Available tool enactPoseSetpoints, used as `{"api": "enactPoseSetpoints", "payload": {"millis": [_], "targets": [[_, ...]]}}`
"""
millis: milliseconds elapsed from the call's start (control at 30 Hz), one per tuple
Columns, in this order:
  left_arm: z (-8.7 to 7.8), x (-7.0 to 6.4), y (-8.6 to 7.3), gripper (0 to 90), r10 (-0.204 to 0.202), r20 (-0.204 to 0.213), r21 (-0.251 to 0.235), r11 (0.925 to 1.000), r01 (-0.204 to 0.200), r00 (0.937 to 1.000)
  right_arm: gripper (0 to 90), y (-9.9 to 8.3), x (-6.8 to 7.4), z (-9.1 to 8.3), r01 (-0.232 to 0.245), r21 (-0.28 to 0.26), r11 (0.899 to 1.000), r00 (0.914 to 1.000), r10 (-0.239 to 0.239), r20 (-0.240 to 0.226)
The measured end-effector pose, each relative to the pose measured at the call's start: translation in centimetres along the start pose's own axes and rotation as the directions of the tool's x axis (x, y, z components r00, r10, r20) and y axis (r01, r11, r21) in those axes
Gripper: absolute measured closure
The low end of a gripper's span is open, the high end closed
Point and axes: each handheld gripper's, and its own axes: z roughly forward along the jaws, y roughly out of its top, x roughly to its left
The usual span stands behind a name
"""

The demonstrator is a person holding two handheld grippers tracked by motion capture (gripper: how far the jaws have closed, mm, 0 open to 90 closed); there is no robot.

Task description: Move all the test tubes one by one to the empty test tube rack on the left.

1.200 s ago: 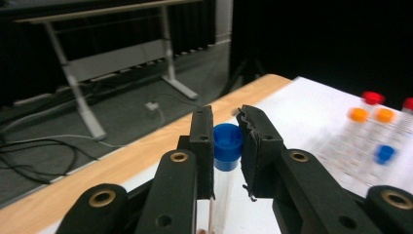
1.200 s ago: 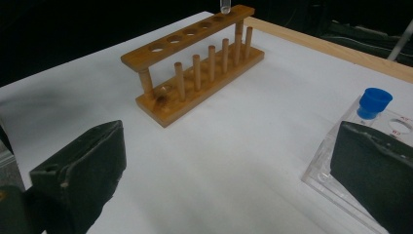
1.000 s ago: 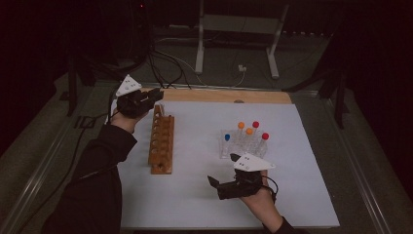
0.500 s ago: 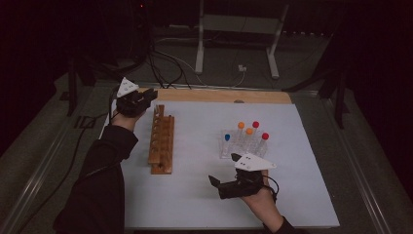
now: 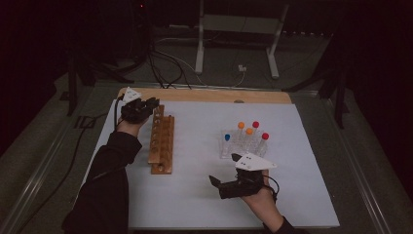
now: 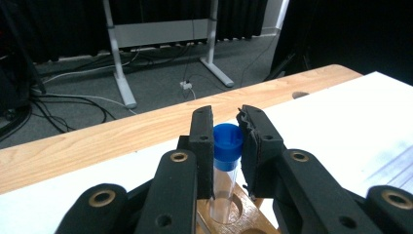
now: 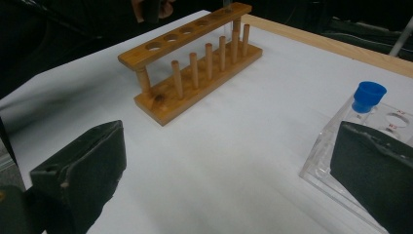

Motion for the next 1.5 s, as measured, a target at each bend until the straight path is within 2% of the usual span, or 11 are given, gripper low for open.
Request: {"api": "enactPoseSetpoints", "payload": {"millis": [200,233,333,367,567,967,1067,1167,1300,1367,1500], "targets": [[0.6,-0.2,-0.9,77.6,-0.007,0.008,0.016,0.9998,0.007,0.9999,0.0,0.0,0.0,0.0,-0.001,-0.001,1.0,1.0,0.001,0.002],[0.6,-0.3,-1.0,77.7,0.007,-0.001,0.02,0.9998,-0.007,1.0,0.0,0.0,0.0,0.0,-0.001,-0.001,1.0,1.0,0.001,0.003],[0.8,-0.4,-1.1,77.6,0.011,-0.005,0.025,0.9996,-0.011,0.9999,0.0,0.0,-0.1,0.0,-0.003,-0.001,1.0,1.0,0.003,0.002],[0.9,-0.5,-1.1,77.7,0.027,-0.022,0.024,0.9993,-0.027,0.9994,0.0,-0.1,-0.1,0.0,-0.002,0.0,1.0,1.0,0.002,0.003],[0.8,-0.4,-1.2,77.6,0.037,-0.027,0.035,0.9987,-0.036,0.999,0.0,-0.1,-0.1,0.0,-0.002,0.002,1.0,1.0,0.002,0.002],[0.9,-0.8,-0.9,76.5,0.035,-0.018,0.061,0.9976,-0.034,0.9992,0.0,0.1,-0.1,-0.2,-0.01,-0.005,1.0,0.9999,0.01,-0.008],[0.7,-0.7,-0.7,74.9,0.014,-0.016,0.069,0.9976,-0.013,0.9998,0.0,0.3,-0.1,-0.3,-0.009,-0.01,1.0,0.9999,0.009,-0.007],[0.1,-0.7,-0.3,62.5,0.005,-0.022,0.067,0.9977,-0.003,0.9997,0.0,0.5,-0.3,-0.5,-0.012,-0.02,1.0,0.9999,0.012,-0.001],[-1.3,-0.9,0.6,47.3,-0.005,-0.024,0.036,0.9993,0.006,0.9997,0.0,0.7,-0.7,-0.8,-0.016,-0.039,0.999,0.9998,0.016,0.006],[-2.2,-1.2,1.0,39.4,-0.015,-0.013,0.014,0.9998,0.015,0.9998,0.0,0.9,-1.0,-1.0,-0.031,-0.045,0.998,0.9995,0.032,0.003],[-4.0,-1.8,1.7,22.3,0.0,0.018,-0.011,0.9999,0.001,0.9998,0.0,1.4,-1.6,-1.5,-0.047,-0.072,0.996,0.9989,0.047,0.001]]}}
